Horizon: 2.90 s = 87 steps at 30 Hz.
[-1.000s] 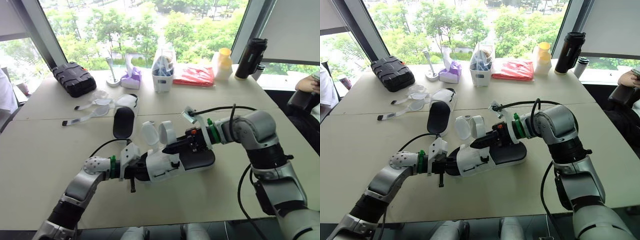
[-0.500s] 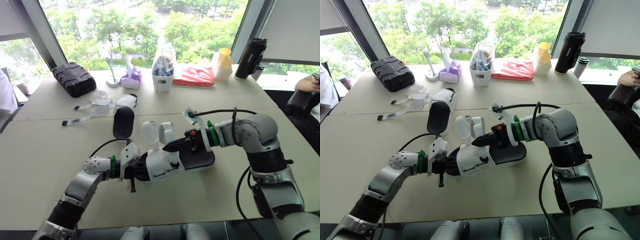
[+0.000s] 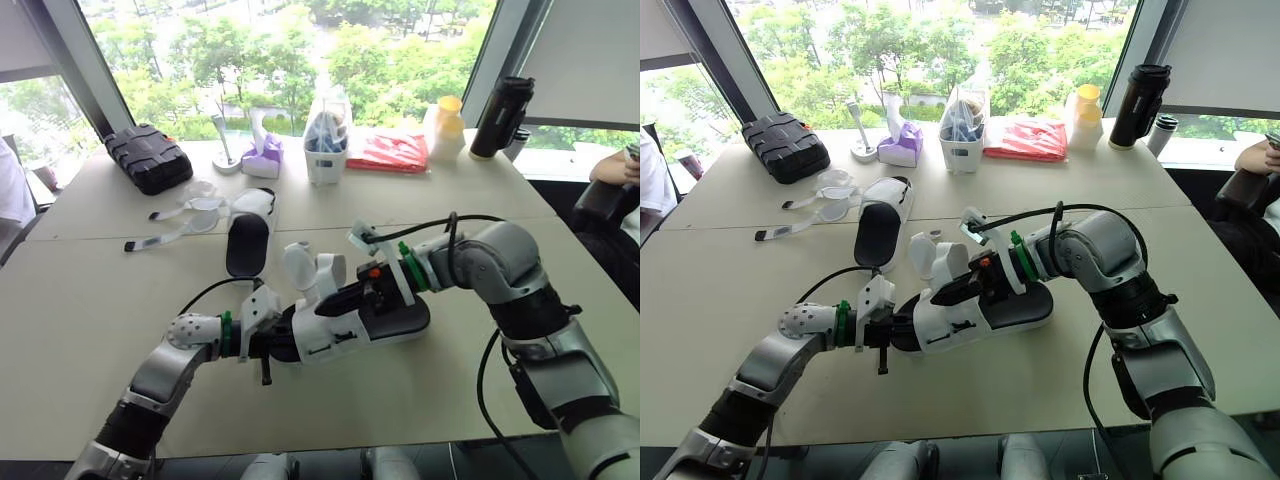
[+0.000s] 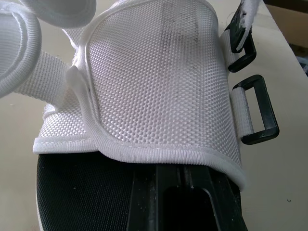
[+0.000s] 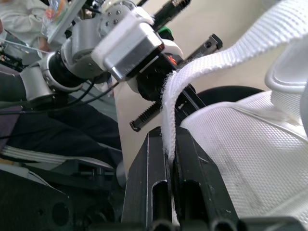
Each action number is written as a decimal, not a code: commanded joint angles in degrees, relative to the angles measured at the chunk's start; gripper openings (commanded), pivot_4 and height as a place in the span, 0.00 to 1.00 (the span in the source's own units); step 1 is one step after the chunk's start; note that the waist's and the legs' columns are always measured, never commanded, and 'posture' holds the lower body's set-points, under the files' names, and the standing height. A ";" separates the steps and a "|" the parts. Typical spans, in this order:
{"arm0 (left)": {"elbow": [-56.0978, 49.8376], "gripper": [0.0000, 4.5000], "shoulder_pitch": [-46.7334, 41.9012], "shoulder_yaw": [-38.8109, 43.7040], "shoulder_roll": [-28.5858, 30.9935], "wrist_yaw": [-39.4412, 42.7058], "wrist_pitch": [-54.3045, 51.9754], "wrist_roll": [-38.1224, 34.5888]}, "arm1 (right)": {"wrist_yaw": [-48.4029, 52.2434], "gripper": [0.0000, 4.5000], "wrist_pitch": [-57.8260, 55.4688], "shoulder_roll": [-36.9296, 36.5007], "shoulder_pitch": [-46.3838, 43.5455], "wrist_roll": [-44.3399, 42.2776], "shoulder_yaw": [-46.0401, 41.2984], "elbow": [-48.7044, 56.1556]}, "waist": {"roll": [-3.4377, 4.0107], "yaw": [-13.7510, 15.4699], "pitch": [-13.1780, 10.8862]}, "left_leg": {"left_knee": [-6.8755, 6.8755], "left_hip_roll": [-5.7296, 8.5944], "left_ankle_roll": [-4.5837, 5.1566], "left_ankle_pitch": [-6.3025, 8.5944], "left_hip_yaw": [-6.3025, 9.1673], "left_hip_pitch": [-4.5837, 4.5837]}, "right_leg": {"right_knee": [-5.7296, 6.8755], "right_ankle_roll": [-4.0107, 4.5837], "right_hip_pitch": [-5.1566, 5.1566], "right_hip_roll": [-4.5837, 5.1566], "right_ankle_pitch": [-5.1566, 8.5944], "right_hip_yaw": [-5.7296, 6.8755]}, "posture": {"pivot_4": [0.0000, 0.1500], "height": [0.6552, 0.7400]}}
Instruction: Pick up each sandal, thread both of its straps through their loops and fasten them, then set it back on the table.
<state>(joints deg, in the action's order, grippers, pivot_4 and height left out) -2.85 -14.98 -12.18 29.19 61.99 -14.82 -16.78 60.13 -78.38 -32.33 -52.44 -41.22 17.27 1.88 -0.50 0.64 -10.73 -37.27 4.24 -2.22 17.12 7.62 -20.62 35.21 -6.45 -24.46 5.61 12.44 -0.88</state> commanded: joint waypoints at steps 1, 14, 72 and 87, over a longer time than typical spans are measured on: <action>-0.60 0.00 1.68 -1.32 0.06 -0.88 -1.03 1.02 | 3.26 0.01 2.83 -0.62 -2.54 0.80 1.85 -1.59 | 0.00 -0.07 0.00 | 0.01 0.00 0.00 0.00 0.00 0.01 | 0.00 0.00 -0.01 0.00 0.00 0.00 | 1.00 1.00; -0.81 0.00 1.57 -1.17 0.38 -1.41 -1.33 1.07 | 7.06 0.01 9.63 -0.72 -3.16 7.22 7.95 -6.64 | 0.00 -0.05 0.00 | 0.02 -0.01 0.00 0.00 0.00 0.02 | 0.00 0.00 -0.01 0.00 0.00 0.00 | 1.00 1.00; -0.65 0.00 1.77 -1.63 0.42 -0.91 -1.20 1.11 | -4.11 0.98 8.47 -14.65 30.36 -1.58 -7.68 24.68 | -0.11 0.15 0.02 | 0.00 -0.08 0.03 0.02 -0.12 0.01 | -0.10 -0.04 0.05 0.00 0.02 -0.01 | 1.00 1.00; -1.36 0.00 2.38 -1.46 0.17 -1.59 -1.54 0.94 | -15.06 0.98 3.34 -3.51 30.14 -6.87 -10.18 25.53 | -0.10 0.08 0.03 | 0.03 -0.07 0.04 0.03 -0.06 0.02 | -0.10 -0.05 0.03 0.00 0.02 -0.03 | 1.00 1.00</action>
<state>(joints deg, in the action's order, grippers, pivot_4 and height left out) -4.49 -13.77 -12.20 29.22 60.54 -15.57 -16.72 45.61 -74.41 -36.61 -20.91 -45.69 9.09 24.82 -0.60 0.72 -10.71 -37.24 4.17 -2.18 17.15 7.57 -20.60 35.11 -6.50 -24.43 5.60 12.46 -0.91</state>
